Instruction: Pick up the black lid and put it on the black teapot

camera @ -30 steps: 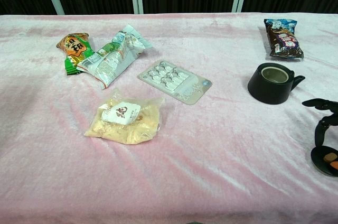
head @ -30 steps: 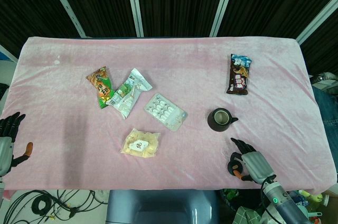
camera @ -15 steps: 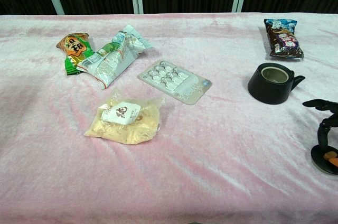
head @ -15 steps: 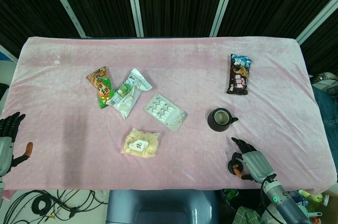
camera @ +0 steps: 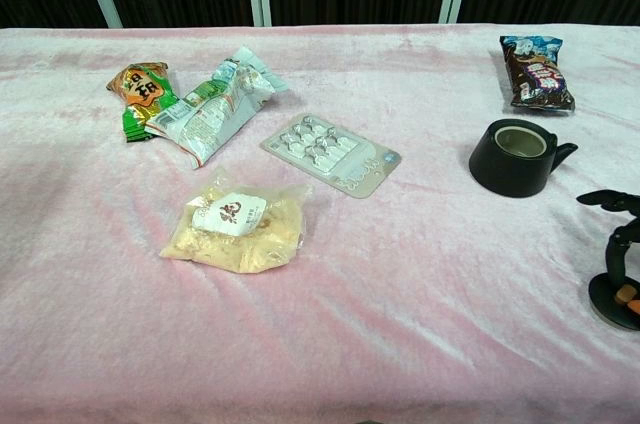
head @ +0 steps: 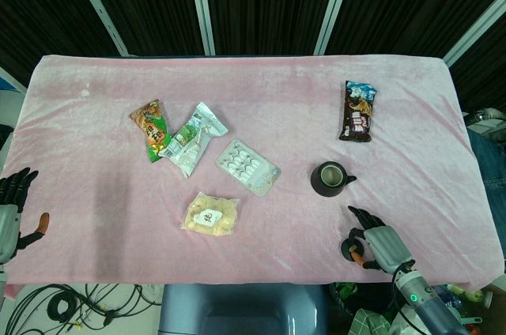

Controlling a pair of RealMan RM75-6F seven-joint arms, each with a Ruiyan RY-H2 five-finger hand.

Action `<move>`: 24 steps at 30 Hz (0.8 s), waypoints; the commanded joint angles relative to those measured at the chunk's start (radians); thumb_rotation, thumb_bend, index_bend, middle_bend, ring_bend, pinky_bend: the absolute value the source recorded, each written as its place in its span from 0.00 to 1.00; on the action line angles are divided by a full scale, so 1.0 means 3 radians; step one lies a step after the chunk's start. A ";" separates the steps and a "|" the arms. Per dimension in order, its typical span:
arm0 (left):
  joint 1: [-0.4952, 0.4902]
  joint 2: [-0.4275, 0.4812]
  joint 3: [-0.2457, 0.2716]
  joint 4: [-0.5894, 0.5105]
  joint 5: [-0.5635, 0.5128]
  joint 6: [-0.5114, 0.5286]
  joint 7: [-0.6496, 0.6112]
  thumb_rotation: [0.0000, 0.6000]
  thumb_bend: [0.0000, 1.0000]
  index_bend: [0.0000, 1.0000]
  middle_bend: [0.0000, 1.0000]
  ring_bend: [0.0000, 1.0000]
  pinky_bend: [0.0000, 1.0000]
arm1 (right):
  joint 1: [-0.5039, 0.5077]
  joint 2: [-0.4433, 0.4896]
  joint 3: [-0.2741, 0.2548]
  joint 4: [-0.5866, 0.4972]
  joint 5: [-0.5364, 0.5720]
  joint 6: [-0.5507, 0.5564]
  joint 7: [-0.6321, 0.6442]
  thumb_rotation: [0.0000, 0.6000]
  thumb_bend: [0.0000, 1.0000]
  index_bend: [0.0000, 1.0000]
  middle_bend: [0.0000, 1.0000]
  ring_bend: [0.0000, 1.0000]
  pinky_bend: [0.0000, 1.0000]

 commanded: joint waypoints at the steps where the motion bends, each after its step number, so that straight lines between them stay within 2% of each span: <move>1: -0.0001 0.0000 0.0000 -0.0002 -0.0001 -0.0002 0.0002 1.00 0.44 0.08 0.02 0.00 0.01 | -0.0006 0.0010 0.0000 0.0004 0.0005 0.0003 0.0010 1.00 0.30 0.53 0.00 0.05 0.16; 24: -0.0003 0.0002 -0.0003 -0.0011 -0.0022 -0.0014 0.0016 1.00 0.44 0.08 0.02 0.00 0.01 | -0.0013 -0.0034 -0.0005 0.0015 -0.0045 0.0022 0.0057 1.00 0.30 0.53 0.00 0.05 0.16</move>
